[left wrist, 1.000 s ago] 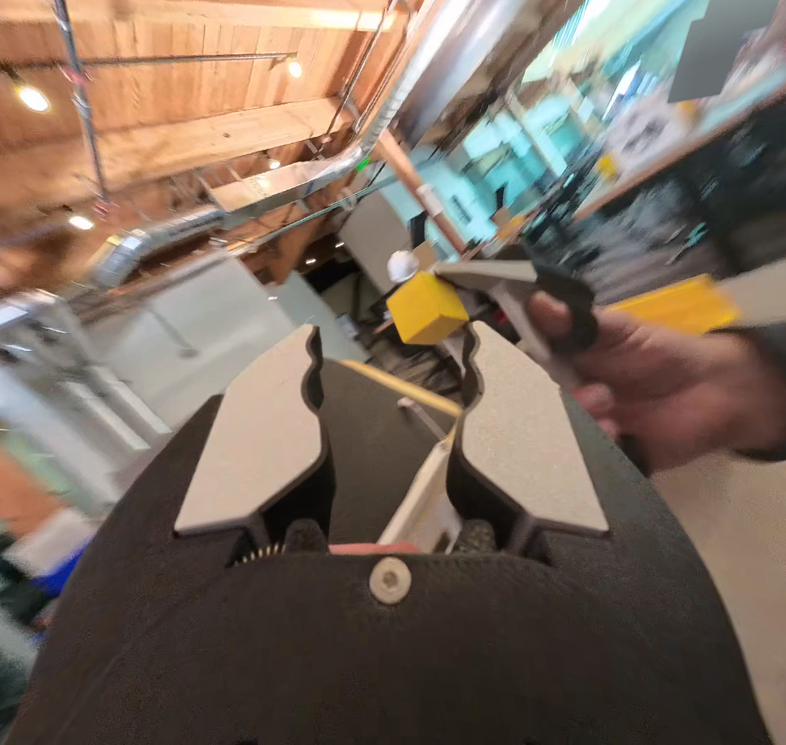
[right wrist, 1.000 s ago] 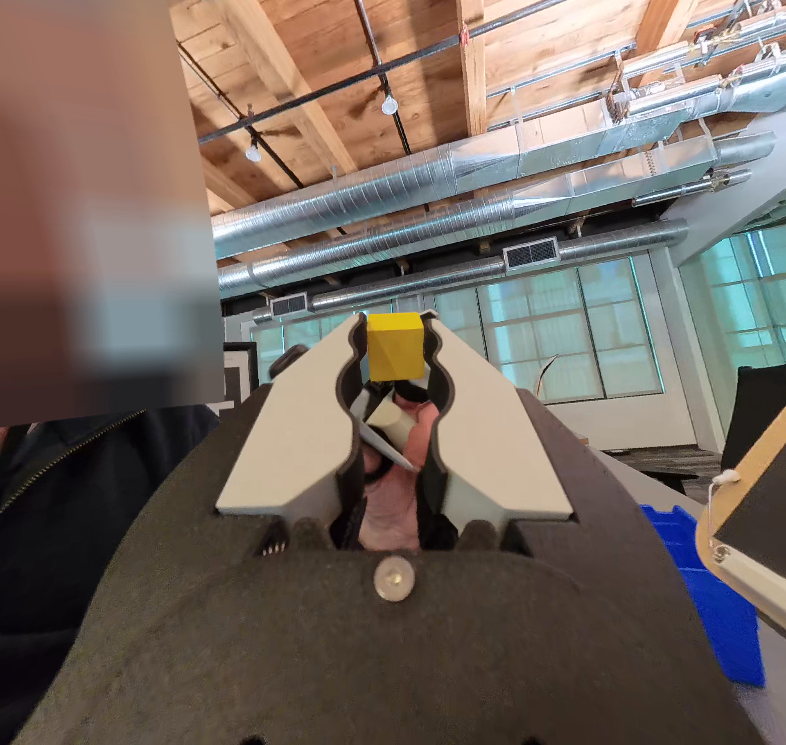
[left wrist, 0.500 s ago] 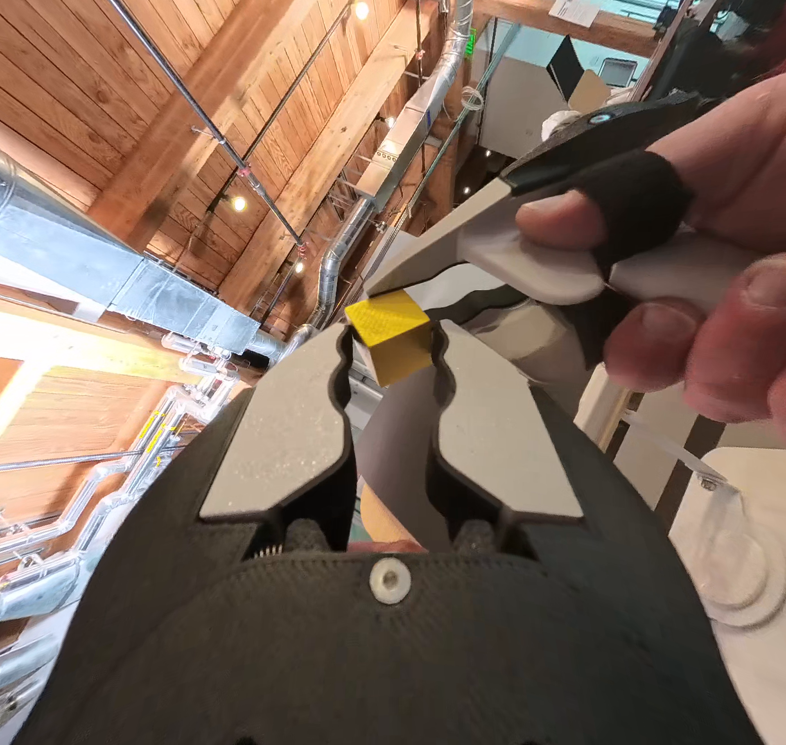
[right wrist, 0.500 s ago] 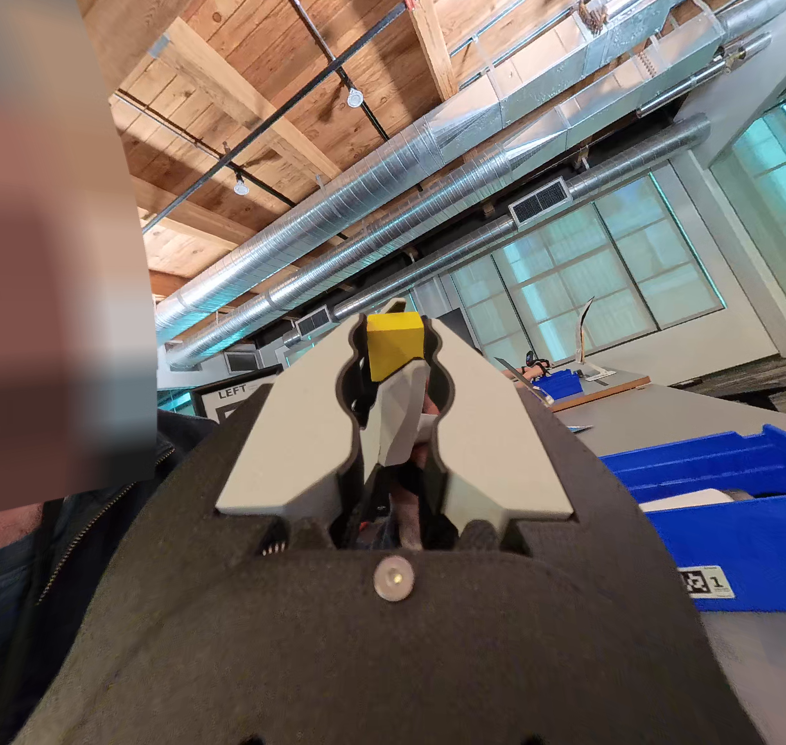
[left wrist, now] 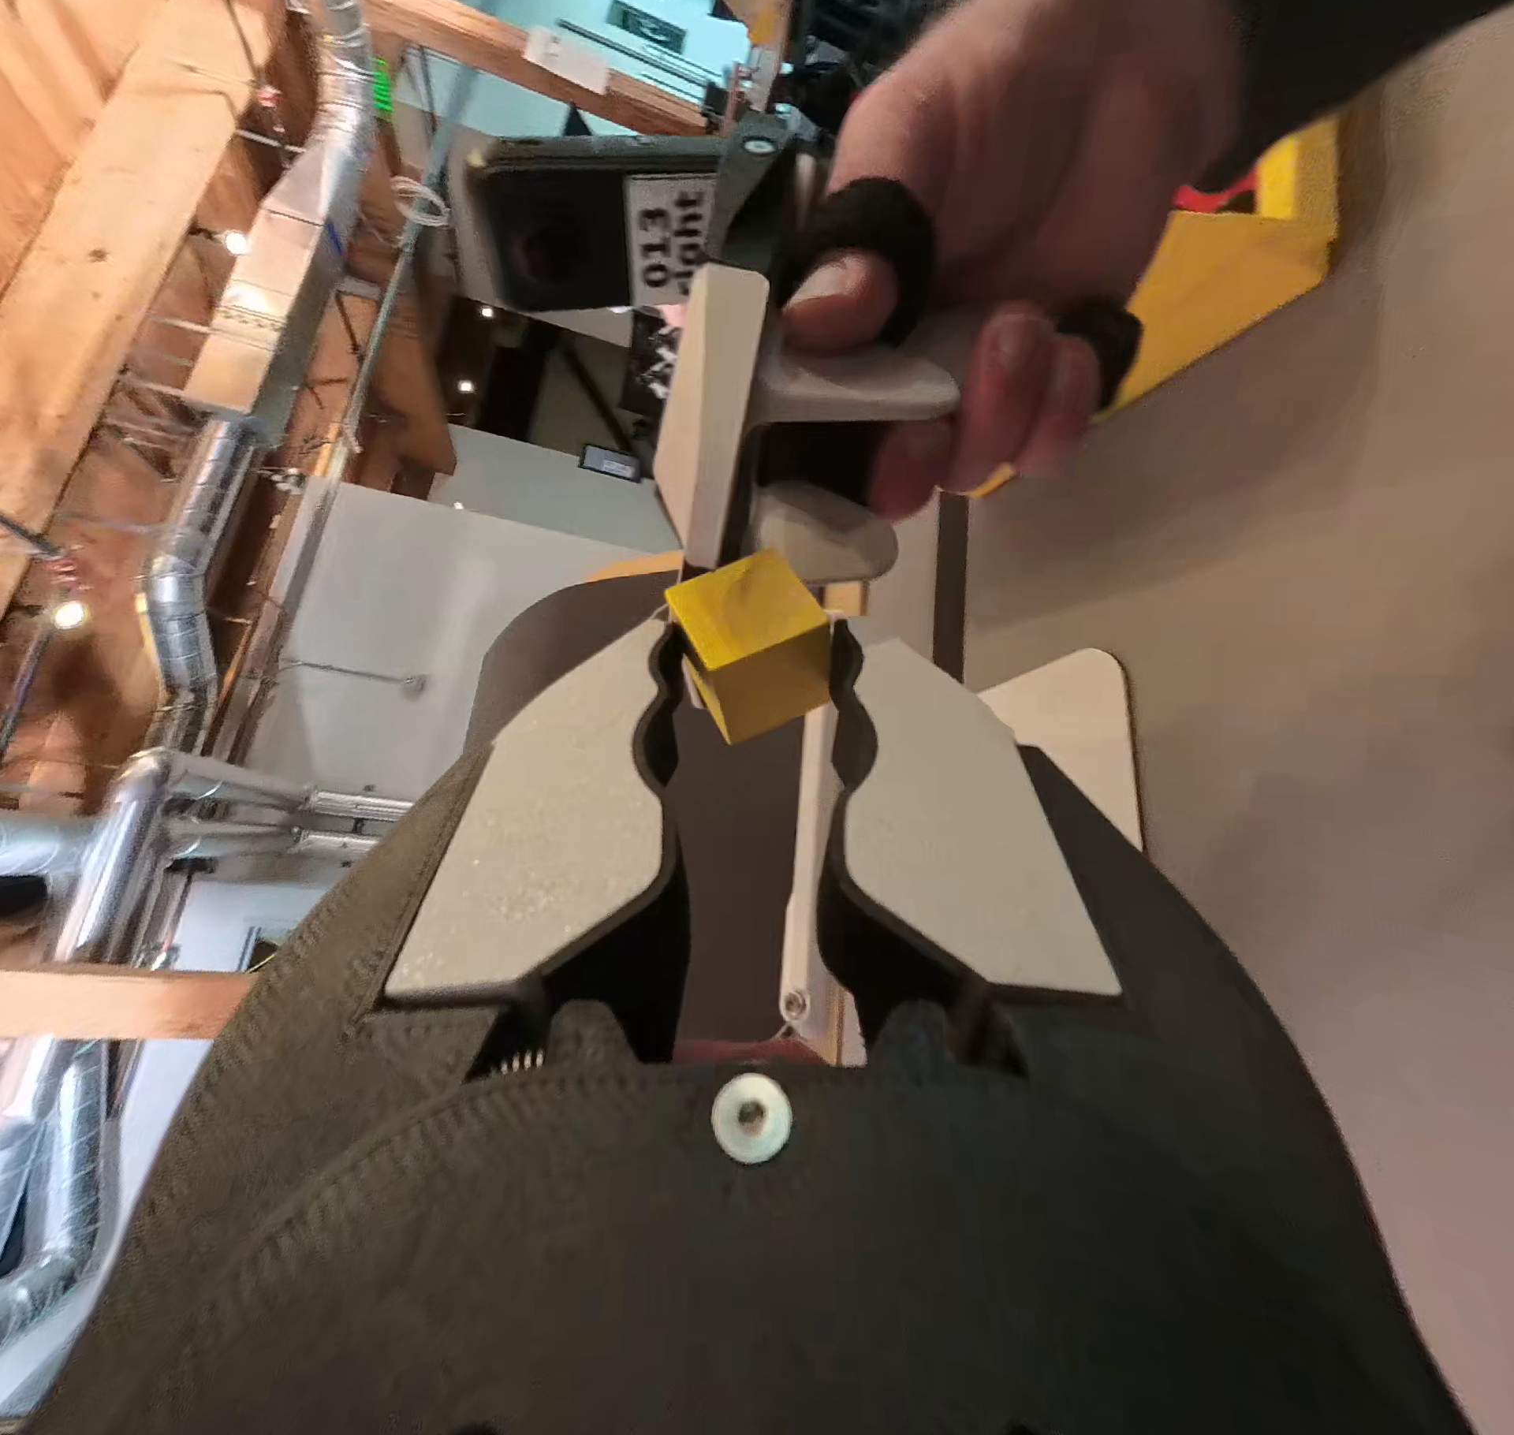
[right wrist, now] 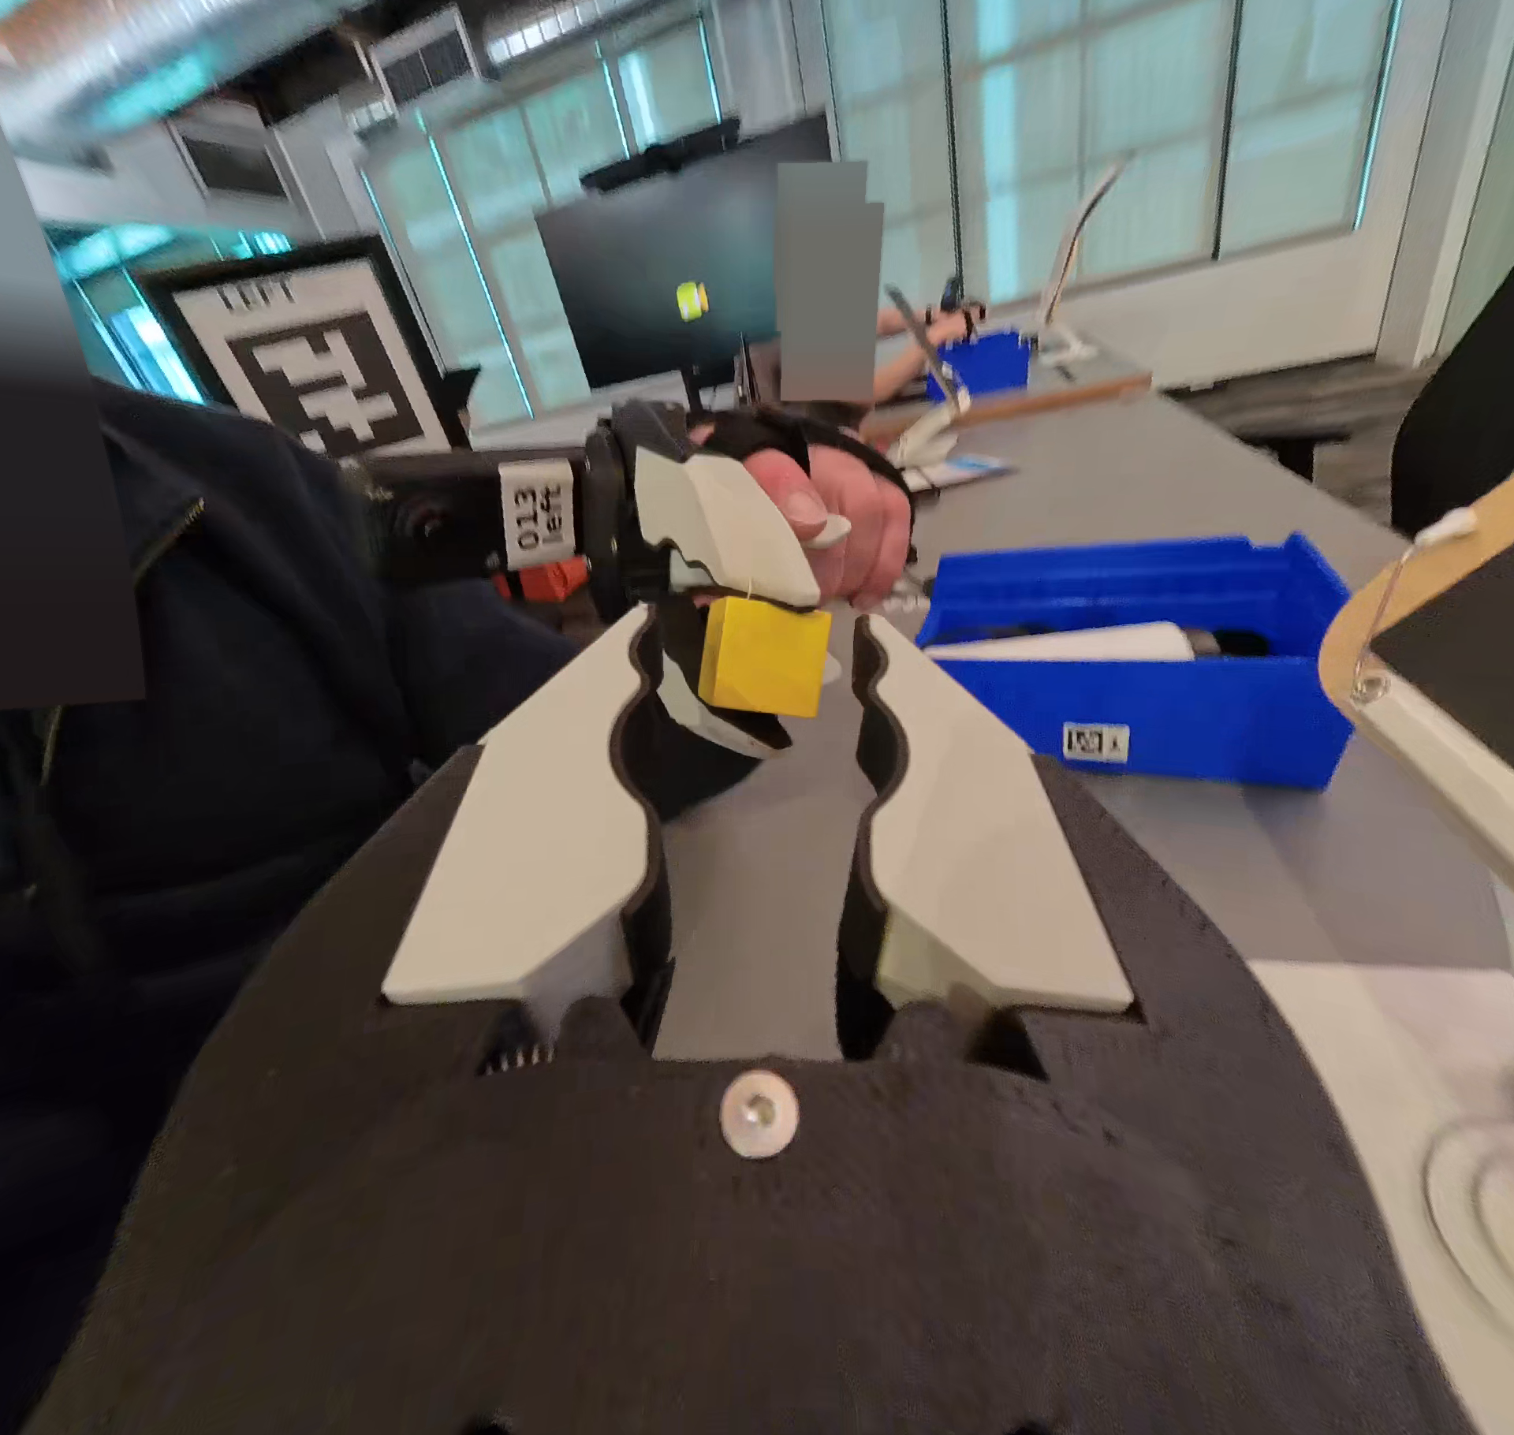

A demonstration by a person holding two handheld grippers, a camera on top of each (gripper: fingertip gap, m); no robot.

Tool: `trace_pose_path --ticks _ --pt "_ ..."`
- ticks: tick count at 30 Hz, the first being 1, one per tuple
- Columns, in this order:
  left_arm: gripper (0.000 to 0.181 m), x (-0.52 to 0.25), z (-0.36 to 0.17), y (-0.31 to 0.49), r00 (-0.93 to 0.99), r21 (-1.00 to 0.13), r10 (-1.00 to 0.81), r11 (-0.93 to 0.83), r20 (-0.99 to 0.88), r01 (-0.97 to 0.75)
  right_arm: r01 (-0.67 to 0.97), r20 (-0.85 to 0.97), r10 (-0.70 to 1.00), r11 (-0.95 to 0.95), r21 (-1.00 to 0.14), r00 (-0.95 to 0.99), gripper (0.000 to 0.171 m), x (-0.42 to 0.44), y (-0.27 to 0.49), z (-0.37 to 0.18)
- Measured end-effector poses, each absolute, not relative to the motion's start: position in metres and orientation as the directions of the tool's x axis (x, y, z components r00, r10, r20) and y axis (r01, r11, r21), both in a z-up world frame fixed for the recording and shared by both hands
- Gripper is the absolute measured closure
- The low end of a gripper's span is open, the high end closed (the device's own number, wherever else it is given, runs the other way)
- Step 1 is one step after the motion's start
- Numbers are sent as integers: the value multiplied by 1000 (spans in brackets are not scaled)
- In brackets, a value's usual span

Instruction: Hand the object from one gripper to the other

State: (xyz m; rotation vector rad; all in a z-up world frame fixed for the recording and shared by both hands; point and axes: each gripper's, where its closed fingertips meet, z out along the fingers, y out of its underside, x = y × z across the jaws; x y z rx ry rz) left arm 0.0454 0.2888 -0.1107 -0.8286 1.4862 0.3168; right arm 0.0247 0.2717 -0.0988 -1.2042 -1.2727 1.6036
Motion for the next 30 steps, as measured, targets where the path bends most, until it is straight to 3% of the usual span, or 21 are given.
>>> trace_pose_path --ticks 3,9,17,30 --pt "147 48 -123 278 19 -275 -351 699 -936 -661 117 -231 929 -205 -972 -288 129 26 263 -115" --pt "147 57 -144 263 -95 -258 -420 704 -902 -662 179 -251 895 -196 -964 -368 150 26 246 -124" --pt "147 59 -137 268 -38 -304 -420 713 -907 -632 140 -227 911 -189 -972 -345 151 26 253 -118" --pt "147 61 -144 269 -84 -232 -380 711 -921 -664 178 -268 894 -216 -960 -360 142 30 250 -122"
